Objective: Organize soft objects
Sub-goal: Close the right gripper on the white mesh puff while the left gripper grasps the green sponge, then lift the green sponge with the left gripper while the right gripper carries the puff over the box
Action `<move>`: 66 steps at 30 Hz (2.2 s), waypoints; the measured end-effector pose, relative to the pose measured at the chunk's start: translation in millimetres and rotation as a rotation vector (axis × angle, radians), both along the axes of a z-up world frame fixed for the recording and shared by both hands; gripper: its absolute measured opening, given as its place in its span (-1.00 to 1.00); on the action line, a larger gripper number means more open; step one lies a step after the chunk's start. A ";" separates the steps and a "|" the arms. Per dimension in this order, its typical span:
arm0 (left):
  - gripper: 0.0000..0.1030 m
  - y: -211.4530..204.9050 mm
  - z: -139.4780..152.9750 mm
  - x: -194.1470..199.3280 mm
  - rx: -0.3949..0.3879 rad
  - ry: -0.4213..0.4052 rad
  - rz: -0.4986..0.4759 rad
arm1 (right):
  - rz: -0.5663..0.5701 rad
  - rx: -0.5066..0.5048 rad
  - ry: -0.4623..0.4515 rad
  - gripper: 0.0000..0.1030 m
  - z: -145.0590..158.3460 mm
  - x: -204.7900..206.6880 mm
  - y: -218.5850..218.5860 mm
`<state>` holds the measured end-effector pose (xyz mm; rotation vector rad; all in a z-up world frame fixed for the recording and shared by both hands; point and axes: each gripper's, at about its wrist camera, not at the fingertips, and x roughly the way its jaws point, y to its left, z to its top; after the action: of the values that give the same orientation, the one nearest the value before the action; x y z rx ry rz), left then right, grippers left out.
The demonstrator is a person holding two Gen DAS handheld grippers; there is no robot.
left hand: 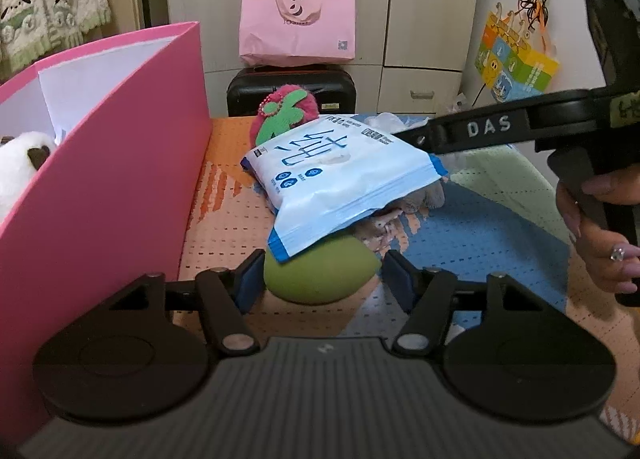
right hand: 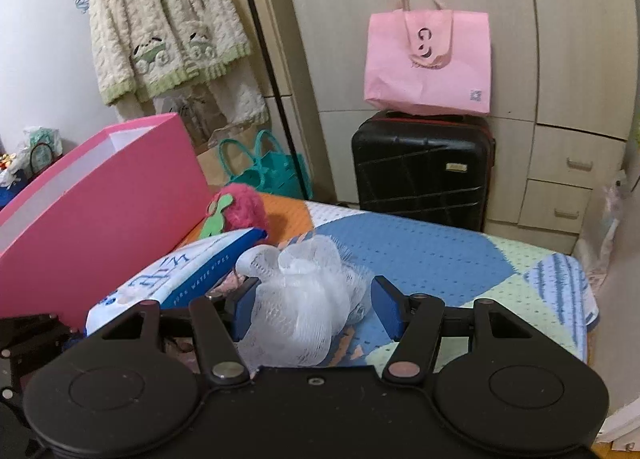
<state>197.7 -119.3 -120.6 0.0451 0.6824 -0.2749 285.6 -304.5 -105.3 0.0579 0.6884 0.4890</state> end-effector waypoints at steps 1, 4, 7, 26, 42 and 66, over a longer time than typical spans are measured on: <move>0.15 0.2 -0.6 -0.3 -0.004 -0.004 -0.001 | 0.005 -0.003 0.001 0.27 -1.6 0.1 1.5; 0.03 0.7 -1.8 -2.0 0.000 -0.022 0.006 | 0.016 -0.009 0.011 0.24 -5.8 0.4 3.9; -0.02 1.5 -1.3 -3.7 0.006 -0.036 -0.006 | 0.033 -0.007 0.012 -0.04 -5.9 -3.0 5.7; -0.06 16.7 9.0 -25.3 -0.063 -0.028 -0.057 | -0.120 -0.046 -0.060 -0.26 6.8 -68.2 -4.8; -0.06 33.9 29.9 -80.3 -0.077 -0.028 -0.124 | -0.211 -0.061 -0.062 -0.26 13.9 -150.5 3.5; -0.06 93.7 47.1 -121.4 -0.079 0.163 -0.317 | -0.040 0.053 -0.010 -0.23 60.4 -247.2 54.3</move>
<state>76.3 -25.6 -73.5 0.0560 0.8254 -0.6145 38.4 -250.2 -45.0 0.1187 0.6630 0.4689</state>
